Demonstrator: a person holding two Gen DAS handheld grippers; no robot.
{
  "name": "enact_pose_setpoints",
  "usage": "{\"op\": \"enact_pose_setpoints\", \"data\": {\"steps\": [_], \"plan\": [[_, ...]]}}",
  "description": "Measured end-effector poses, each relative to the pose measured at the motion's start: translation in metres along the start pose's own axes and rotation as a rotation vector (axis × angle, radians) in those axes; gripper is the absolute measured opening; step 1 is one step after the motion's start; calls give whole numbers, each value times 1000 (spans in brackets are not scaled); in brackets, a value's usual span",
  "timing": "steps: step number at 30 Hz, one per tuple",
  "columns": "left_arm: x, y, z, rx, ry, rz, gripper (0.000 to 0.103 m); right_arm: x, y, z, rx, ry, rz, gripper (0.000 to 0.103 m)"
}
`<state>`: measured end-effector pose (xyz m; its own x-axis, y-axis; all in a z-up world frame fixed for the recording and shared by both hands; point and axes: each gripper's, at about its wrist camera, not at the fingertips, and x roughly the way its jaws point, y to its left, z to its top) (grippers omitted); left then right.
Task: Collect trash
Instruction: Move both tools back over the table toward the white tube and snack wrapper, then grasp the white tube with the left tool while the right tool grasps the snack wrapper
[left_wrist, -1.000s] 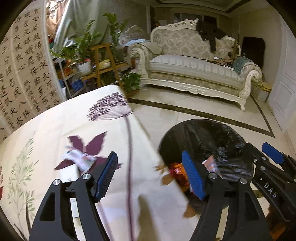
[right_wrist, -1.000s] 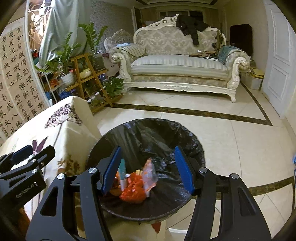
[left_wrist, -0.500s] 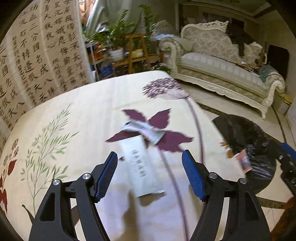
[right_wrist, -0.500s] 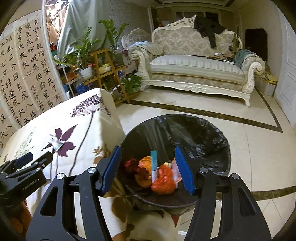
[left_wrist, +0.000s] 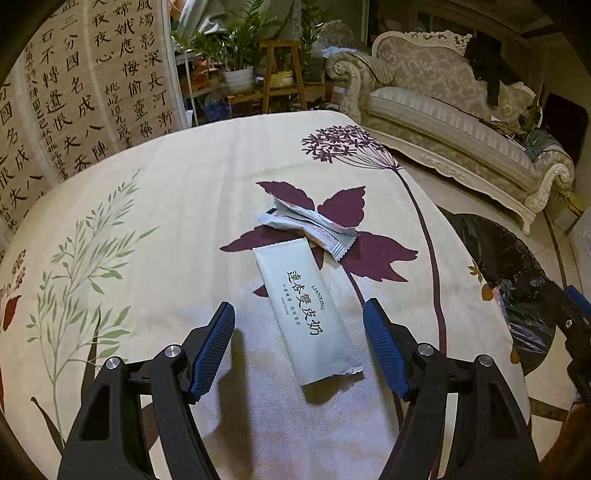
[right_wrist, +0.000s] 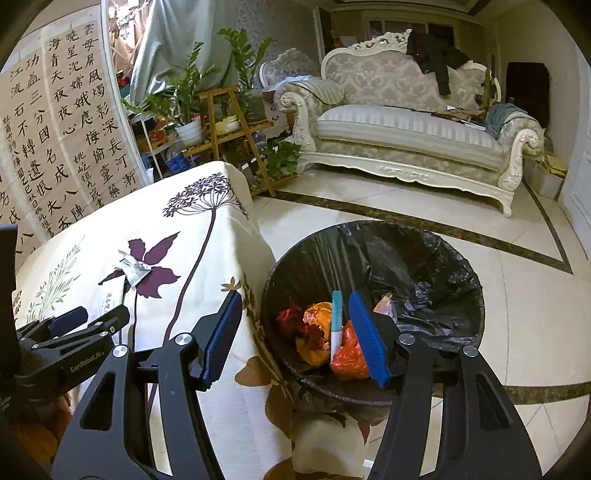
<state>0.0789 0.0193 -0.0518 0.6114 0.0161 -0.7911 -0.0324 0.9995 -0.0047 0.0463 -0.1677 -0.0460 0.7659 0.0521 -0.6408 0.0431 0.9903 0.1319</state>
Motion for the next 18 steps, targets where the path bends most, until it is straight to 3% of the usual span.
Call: {"op": "enact_pose_setpoints", "data": {"steps": [3, 8, 18], "plan": [[2, 3, -1, -13, 12, -15, 61, 2, 1, -1, -1, 7, 3, 59], [-2, 3, -3, -8, -6, -24, 36, 4, 4, -2, -1, 16, 10, 59], [-6, 10, -3, -7, -12, -62, 29, 7, 17, 1, -28, 19, 20, 59]]}}
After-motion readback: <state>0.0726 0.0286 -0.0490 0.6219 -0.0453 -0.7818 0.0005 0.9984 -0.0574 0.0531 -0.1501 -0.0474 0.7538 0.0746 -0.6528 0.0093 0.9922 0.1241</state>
